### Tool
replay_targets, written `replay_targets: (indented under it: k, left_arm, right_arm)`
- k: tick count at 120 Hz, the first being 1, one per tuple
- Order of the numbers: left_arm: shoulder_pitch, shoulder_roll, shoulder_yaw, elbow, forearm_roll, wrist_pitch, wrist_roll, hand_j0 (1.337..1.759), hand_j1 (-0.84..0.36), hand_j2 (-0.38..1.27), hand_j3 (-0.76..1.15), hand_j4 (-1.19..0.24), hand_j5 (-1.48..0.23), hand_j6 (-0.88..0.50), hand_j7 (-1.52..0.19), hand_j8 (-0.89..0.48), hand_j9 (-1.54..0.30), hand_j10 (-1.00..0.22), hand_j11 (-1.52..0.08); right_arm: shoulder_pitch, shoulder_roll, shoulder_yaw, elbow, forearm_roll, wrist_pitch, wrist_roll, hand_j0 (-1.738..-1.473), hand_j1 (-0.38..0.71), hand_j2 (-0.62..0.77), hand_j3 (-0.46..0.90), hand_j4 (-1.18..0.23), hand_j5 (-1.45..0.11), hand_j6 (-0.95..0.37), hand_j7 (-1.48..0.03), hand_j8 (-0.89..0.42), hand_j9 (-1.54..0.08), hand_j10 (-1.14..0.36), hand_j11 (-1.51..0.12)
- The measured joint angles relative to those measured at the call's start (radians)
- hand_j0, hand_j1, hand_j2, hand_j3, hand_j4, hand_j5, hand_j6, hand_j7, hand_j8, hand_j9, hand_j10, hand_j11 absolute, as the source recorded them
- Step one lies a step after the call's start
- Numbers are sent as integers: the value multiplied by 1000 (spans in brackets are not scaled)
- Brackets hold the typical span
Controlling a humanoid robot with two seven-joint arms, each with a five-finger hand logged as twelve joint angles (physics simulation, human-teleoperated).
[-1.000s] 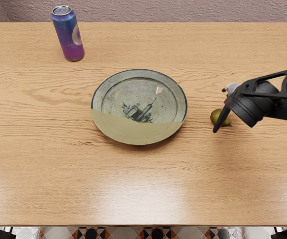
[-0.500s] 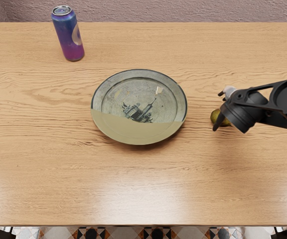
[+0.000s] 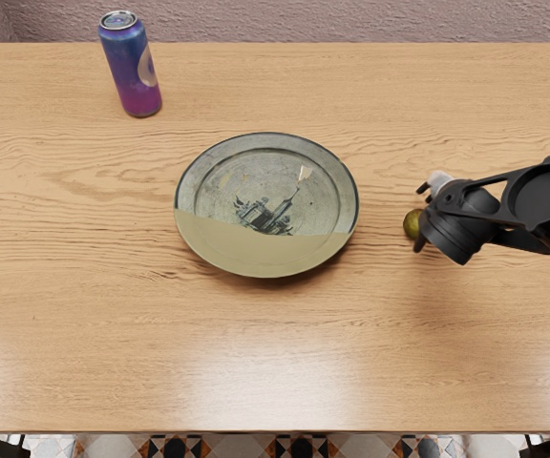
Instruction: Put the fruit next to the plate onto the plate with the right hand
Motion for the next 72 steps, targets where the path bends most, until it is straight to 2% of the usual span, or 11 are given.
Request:
replay_targets:
  k: [59,68,72]
  left_arm:
    - [0,0,0,0,0,0,0,1658,349,0,0,0,0,-1,0,-1,0,0,0]
    - [0,0,0,0,0,0,0,1658,349,0,0,-1,0,-1,0,-1,0,0,0]
    - [0,0,0,0,0,0,0,1658,349,0,0,0,0,-1,0,-1,0,0,0]
  right_arm:
    - [-9,10,-3,-6,-7,0,0,-1658,65,-68,0,-346,-449,-346,-449,-346,-449,-346,-449]
    - [-10,10,-2,-6,-7,0,0,-1658,206,-62,0,-473,-618,-475,-616,-474,-618,-473,-618]
    - [-11,11,0,-6,-9,1,0,-1656,242,1,0,-531,-698,-441,-694,-444,-700,-531,-701]
